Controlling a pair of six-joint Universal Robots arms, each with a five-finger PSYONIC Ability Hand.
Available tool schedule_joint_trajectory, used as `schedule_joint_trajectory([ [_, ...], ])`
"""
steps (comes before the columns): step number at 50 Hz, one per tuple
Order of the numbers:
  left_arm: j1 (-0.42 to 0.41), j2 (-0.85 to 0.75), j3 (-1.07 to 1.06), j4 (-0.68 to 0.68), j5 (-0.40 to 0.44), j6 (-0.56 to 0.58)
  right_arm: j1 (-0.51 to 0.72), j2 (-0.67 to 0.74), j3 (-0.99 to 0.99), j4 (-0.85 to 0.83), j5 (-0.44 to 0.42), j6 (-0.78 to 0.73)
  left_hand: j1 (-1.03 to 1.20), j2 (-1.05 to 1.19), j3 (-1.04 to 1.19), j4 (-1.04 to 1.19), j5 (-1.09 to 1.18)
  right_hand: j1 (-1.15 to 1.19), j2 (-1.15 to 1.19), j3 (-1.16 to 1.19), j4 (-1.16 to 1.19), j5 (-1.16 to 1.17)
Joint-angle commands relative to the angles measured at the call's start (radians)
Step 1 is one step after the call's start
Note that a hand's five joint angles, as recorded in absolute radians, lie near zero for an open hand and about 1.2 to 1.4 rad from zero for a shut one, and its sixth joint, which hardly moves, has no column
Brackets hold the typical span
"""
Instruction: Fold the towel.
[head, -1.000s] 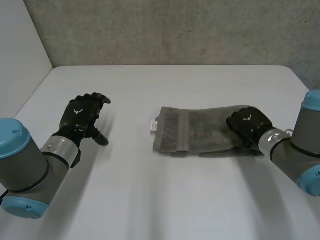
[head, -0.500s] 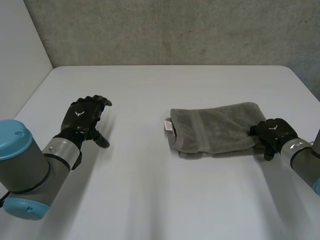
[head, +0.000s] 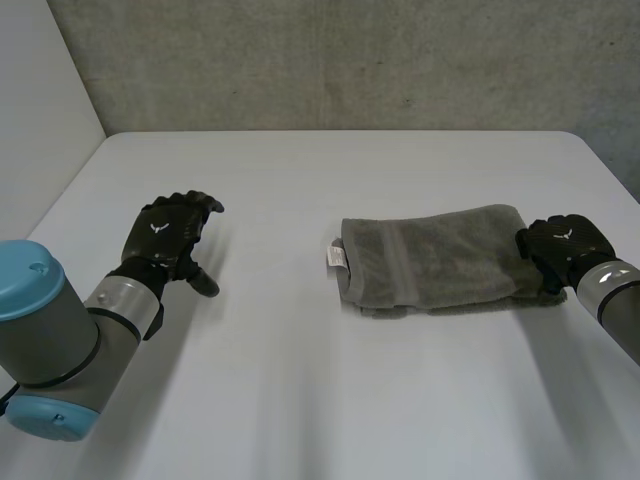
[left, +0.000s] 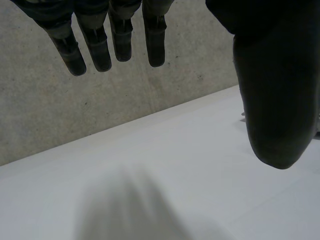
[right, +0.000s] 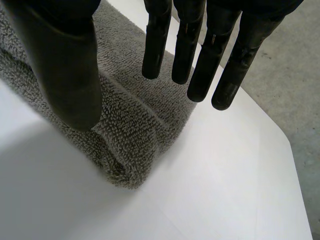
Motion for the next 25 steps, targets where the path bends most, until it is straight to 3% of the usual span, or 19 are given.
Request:
schedule_joint_trajectory([
  [1, 0.000, 0.003, 0.000, 0.000, 0.000, 0.000, -0.040, 0.014, 0.007, -0.008, -0.037, 0.020, -0.070, -0.061, -0.072, -0.070, -0.047, 0.037, 0.017, 0.039, 0.020, 0.030],
  [25, -0.009, -0.001, 0.000, 0.000, 0.002, 0.000, -0.092, 0.143, -0.021, -0.110, -0.060, 0.017, -0.070, -0.061, -0.072, -0.070, -0.047, 0.175, 0.155, 0.177, 0.157, 0.168],
])
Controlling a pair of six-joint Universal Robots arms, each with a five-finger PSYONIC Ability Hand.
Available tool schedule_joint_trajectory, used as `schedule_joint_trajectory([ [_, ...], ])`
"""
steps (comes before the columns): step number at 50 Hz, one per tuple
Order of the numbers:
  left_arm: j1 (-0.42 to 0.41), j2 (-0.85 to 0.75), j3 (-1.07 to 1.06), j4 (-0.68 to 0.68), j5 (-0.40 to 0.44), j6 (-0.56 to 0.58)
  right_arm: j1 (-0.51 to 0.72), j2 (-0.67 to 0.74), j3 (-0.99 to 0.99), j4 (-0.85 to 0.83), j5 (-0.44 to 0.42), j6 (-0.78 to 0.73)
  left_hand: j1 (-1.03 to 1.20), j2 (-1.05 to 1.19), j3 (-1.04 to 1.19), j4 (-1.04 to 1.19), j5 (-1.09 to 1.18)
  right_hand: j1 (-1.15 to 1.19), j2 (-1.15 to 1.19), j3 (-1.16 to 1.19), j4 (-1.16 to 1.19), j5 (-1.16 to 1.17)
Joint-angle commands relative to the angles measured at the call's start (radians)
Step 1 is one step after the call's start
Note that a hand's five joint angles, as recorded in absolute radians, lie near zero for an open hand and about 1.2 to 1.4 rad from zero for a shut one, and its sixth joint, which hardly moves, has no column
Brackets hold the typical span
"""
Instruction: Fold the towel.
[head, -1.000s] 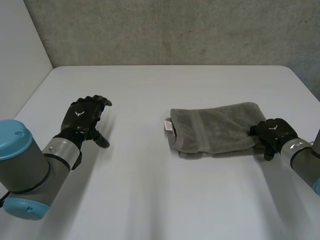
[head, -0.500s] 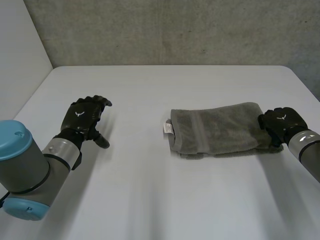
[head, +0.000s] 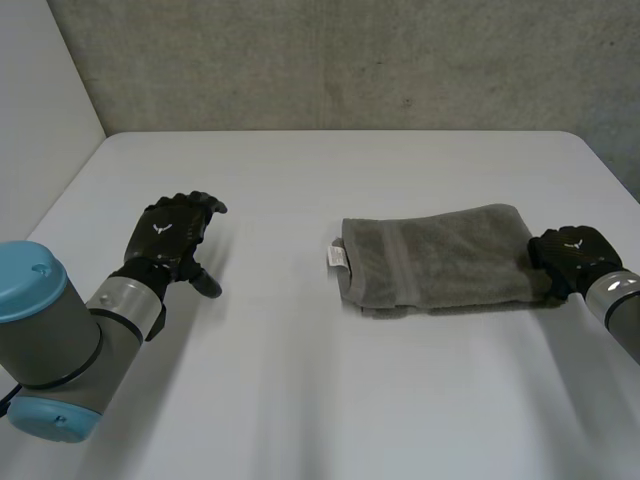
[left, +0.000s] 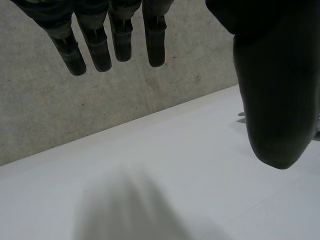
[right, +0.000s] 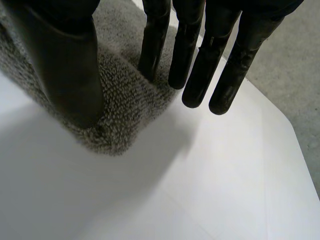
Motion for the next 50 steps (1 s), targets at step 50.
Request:
schedule_joint_trajectory([
  [50, -0.171, 0.039, 0.233, -0.003, -0.008, -0.031, 0.549, -0.057, -0.232, 0.144, 0.108, 0.066, -0.070, -0.061, -0.072, -0.070, -0.047, -0.562, -0.554, -0.567, -0.566, -0.566],
])
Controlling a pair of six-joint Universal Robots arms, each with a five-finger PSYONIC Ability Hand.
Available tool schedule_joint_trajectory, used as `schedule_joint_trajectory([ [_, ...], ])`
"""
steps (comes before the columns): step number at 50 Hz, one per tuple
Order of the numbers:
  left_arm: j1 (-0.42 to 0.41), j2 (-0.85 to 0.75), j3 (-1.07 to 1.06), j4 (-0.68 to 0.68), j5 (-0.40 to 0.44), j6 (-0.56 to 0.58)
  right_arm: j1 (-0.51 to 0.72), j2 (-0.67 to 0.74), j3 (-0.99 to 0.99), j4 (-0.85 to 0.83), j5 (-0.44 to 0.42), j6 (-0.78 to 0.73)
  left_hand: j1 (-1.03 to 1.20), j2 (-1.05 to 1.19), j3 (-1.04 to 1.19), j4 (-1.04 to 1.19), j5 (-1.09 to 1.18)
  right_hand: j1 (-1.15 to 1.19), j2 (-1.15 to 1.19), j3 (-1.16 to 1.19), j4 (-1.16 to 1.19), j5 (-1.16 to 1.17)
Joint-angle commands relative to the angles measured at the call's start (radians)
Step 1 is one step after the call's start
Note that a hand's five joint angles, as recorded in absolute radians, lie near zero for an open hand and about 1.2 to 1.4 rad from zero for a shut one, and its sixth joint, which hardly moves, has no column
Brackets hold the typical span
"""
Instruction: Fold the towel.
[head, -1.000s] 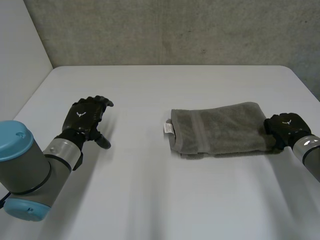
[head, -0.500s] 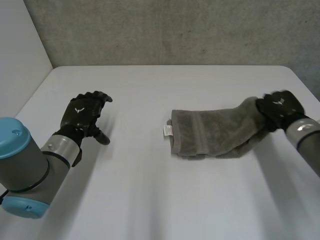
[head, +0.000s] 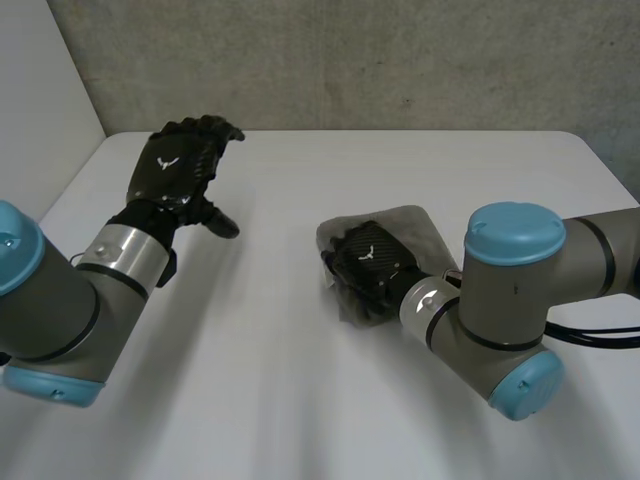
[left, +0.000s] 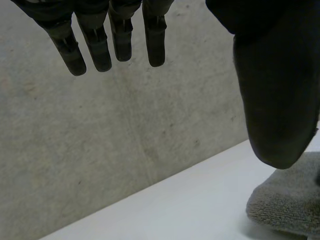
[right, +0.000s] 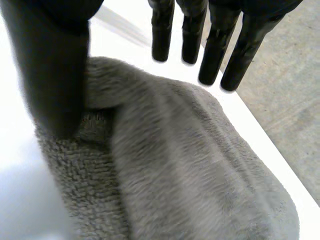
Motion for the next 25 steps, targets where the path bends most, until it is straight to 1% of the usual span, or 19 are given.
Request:
schedule_joint_trajectory([
  [1, -0.111, -0.098, 0.157, -0.009, -0.007, 0.000, -0.069, -0.113, 0.025, 0.000, 0.079, 0.094, -0.070, -0.061, -0.072, -0.070, -0.046, -0.204, -0.194, -0.203, -0.203, -0.178],
  [2, -0.111, -0.098, 0.158, -0.009, -0.007, 0.000, -0.088, -0.128, 0.029, 0.003, 0.099, 0.128, -0.070, -0.061, -0.072, -0.070, -0.046, -0.204, -0.194, -0.203, -0.203, -0.178],
  [3, -0.130, -0.118, 0.188, -0.013, -0.007, -0.005, -0.088, -0.128, 0.029, 0.003, 0.099, 0.129, -0.070, -0.061, -0.072, -0.070, -0.046, -0.204, -0.194, -0.203, -0.203, -0.178],
  [5, -0.143, -0.141, 0.217, -0.013, -0.007, -0.020, -0.121, -0.157, 0.043, 0.002, 0.116, 0.205, -0.064, -0.056, -0.066, -0.065, -0.041, -0.204, -0.194, -0.203, -0.203, -0.178],
  [6, -0.160, -0.164, 0.245, -0.015, -0.007, -0.043, -0.122, -0.157, 0.043, 0.002, 0.116, 0.205, -0.061, -0.053, -0.063, -0.062, -0.038, -0.204, -0.194, -0.203, -0.203, -0.178],
  [7, -0.160, -0.164, 0.245, -0.015, -0.007, -0.043, -0.135, -0.166, 0.048, 0.003, 0.117, 0.242, -0.061, -0.053, -0.063, -0.062, -0.038, -0.204, -0.194, -0.203, -0.203, -0.178],
  [8, -0.179, -0.190, 0.271, -0.016, -0.007, -0.070, -0.151, -0.169, 0.052, 0.002, 0.116, 0.280, -0.059, -0.050, -0.060, -0.059, -0.035, -0.204, -0.194, -0.203, -0.203, -0.178],
  [9, -0.200, -0.218, 0.292, -0.019, -0.008, -0.100, -0.151, -0.169, 0.052, 0.002, 0.116, 0.281, -0.053, -0.044, -0.055, -0.053, -0.029, -0.204, -0.194, -0.203, -0.203, -0.178],
  [10, -0.200, -0.218, 0.292, -0.019, -0.008, -0.100, -0.170, -0.169, 0.057, 0.002, 0.111, 0.314, -0.053, -0.044, -0.054, -0.053, -0.029, -0.204, -0.194, -0.203, -0.203, -0.178],
  [11, -0.222, -0.245, 0.312, -0.026, -0.010, -0.130, -0.193, -0.169, 0.060, 0.002, 0.107, 0.345, -0.050, -0.041, -0.052, -0.050, -0.026, -0.204, -0.194, -0.203, -0.203, -0.178],
  [12, -0.235, -0.270, 0.334, -0.035, -0.013, -0.158, -0.194, -0.169, 0.060, 0.002, 0.106, 0.345, -0.050, -0.041, -0.052, -0.050, -0.026, -0.204, -0.194, -0.203, -0.203, -0.178],
  [14, -0.245, -0.297, 0.357, -0.047, -0.017, -0.181, -0.233, -0.156, 0.061, -0.001, 0.102, 0.399, -0.047, -0.038, -0.049, -0.047, -0.023, -0.204, -0.194, -0.203, -0.203, -0.178],
  [16, -0.254, -0.328, 0.385, -0.062, -0.025, -0.200, -0.244, -0.146, 0.063, -0.007, 0.099, 0.419, -0.047, -0.038, -0.049, -0.047, -0.023, -0.204, -0.194, -0.203, -0.203, -0.178],
  [18, -0.275, -0.394, 0.444, -0.107, -0.037, -0.218, -0.249, -0.126, 0.060, -0.009, 0.091, 0.437, -0.047, -0.038, -0.049, -0.047, -0.023, -0.204, -0.194, -0.203, -0.203, -0.178],
  [19, -0.275, -0.394, 0.444, -0.107, -0.037, -0.218, -0.255, -0.110, 0.057, -0.009, 0.079, 0.454, -0.047, -0.038, -0.049, -0.047, -0.023, -0.204, -0.194, -0.203, -0.203, -0.178],
  [20, -0.286, -0.431, 0.476, -0.133, -0.043, -0.218, -0.264, -0.096, 0.057, -0.010, 0.058, 0.466, -0.047, -0.038, -0.049, -0.047, -0.023, -0.204, -0.194, -0.203, -0.203, -0.178],
  [23, -0.298, -0.500, 0.532, -0.185, -0.050, -0.219, -0.273, -0.087, 0.058, -0.011, 0.037, 0.479, -0.050, -0.041, -0.052, -0.050, -0.026, -0.204, -0.194, -0.203, -0.203, -0.178],
  [25, -0.303, -0.530, 0.555, -0.205, -0.051, -0.219, -0.278, -0.064, 0.061, -0.009, 0.001, 0.489, -0.050, -0.041, -0.052, -0.050, -0.026, -0.204, -0.194, -0.203, -0.203, -0.178],
])
